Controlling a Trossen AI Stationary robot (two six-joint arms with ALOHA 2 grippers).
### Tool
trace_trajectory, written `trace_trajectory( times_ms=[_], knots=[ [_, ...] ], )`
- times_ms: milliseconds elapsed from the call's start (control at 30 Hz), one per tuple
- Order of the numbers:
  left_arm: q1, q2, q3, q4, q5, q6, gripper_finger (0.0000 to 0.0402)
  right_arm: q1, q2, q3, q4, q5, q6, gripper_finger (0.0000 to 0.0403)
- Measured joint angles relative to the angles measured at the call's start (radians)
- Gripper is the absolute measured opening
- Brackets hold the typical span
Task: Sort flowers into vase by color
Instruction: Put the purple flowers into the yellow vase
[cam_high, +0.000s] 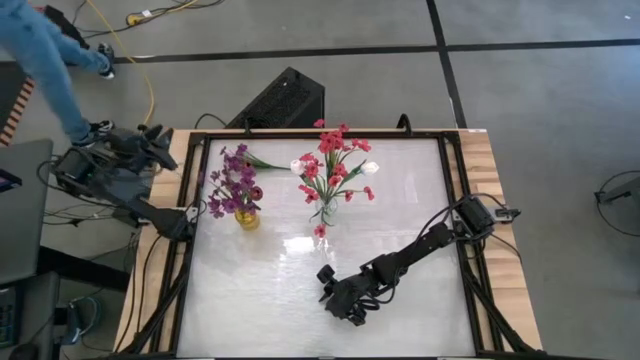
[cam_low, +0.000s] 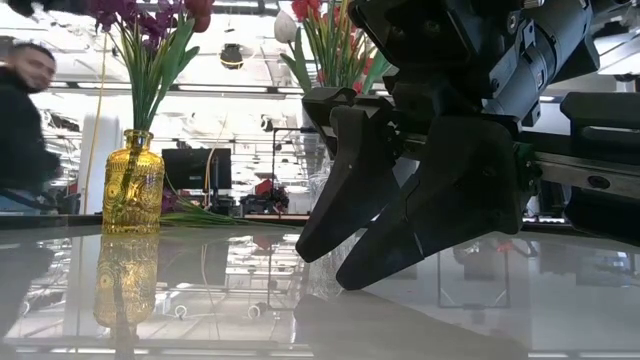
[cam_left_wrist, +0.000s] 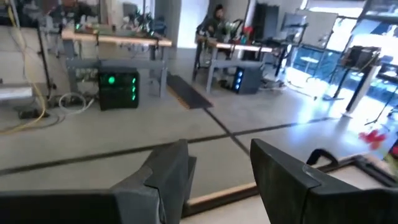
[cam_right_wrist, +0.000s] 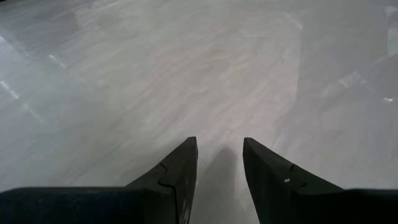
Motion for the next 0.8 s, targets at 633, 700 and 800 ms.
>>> trace_trajectory(
  times_ms=[633, 700, 800],
  knots=[
    [0.368, 0.363, -0.007, 1.165, 0.404, 1.162, 0.0162, 0.000, 0.000, 0.000, 0.000, 0.000, 0.000, 0.0159],
    [0.490, 0.420, 0.017, 1.159, 0.510, 1.147, 0.0162, 0.000, 0.000, 0.000, 0.000, 0.000, 0.000, 0.0159],
    [0.684, 0.494, 0.066, 1.111, 0.700, 1.037, 0.0162, 0.000, 0.000, 0.000, 0.000, 0.000, 0.000, 0.0159]
  ],
)
